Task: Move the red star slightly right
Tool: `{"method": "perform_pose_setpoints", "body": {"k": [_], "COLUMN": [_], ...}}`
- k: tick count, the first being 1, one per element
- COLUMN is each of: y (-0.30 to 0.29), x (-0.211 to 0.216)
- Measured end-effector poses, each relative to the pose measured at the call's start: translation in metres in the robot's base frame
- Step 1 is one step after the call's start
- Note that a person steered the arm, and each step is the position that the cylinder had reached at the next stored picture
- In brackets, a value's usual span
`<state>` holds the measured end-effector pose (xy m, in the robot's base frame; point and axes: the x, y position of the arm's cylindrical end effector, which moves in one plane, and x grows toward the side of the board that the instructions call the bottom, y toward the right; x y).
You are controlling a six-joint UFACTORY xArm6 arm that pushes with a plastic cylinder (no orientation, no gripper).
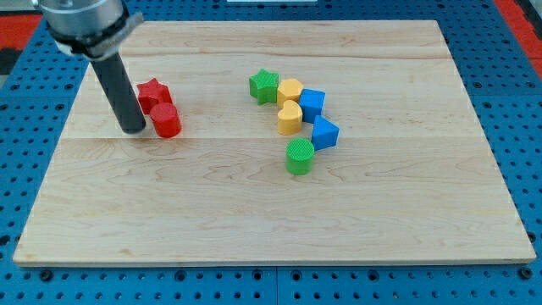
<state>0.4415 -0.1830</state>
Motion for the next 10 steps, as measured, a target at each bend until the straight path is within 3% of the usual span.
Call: {"method": "perform_pose_setpoints", "body": {"k": [1, 3, 4, 5, 7, 8, 10], "y": [0.012, -0.044, -0.042, 0.004, 0.011, 0.018, 0.018], "x": [0.019, -0.06, -0.063, -0.084, -0.084, -0.044, -0.041]}}
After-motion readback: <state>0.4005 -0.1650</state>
